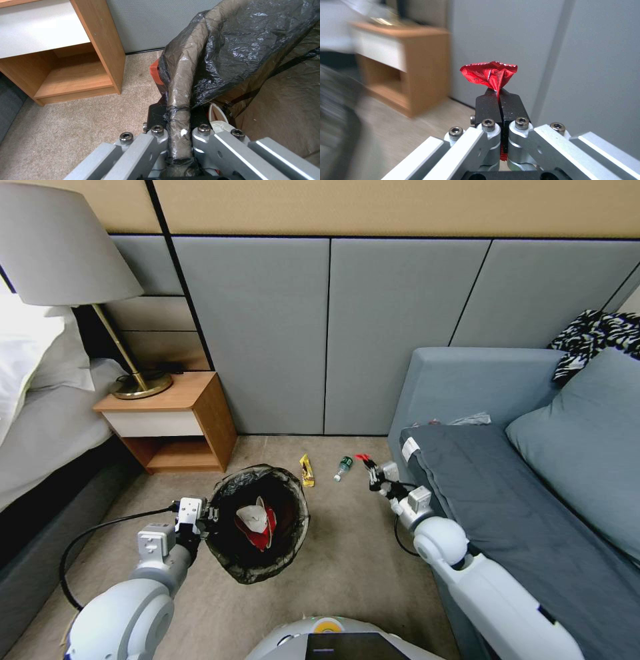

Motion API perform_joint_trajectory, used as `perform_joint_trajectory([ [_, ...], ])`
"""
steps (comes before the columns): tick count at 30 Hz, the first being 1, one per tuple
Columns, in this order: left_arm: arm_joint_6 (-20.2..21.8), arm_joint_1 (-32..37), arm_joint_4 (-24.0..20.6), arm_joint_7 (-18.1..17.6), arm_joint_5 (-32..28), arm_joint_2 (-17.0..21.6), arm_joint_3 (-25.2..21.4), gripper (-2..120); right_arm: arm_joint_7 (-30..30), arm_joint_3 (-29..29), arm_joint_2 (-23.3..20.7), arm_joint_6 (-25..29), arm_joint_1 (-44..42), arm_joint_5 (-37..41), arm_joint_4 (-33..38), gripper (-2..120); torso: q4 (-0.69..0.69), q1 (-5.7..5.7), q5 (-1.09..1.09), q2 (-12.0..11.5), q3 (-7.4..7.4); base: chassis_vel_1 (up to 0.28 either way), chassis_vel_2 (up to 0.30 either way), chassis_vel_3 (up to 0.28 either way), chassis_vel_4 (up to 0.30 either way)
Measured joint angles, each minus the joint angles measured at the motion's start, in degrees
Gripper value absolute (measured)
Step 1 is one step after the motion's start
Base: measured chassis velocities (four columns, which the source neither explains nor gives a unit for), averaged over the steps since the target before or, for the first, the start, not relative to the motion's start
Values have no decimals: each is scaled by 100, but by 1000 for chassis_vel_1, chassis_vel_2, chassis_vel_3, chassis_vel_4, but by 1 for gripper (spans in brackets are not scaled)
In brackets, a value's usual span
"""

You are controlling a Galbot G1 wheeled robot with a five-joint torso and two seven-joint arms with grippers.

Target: Pick up the trash bin, then pick up the garbage from the floor and place it into the trash bin.

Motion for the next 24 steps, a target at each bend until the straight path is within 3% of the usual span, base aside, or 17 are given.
perform_joint_trajectory([
  [9, 16, -32, 0, 0, 48, 22, 78, 1, -163, -790, -264, -248, 733, 691, 443, 0, -1, 0, 0, 0, 0, 0, 0, 0, 0],
  [18, 37, -35, 0, 3, 55, 61, 88, 1, -52, -2003, -24, -492, 1459, 955, 494, 0, 0, 0, 0, 0, 0, 0, 0, 0, 0],
  [24, 37, -52, 0, 3, 59, 44, 82, 1, -4, -2326, 38, -608, 1579, 970, 483, 0, 0, 0, -1, 0, 0, 0, 0, 0, 0],
])
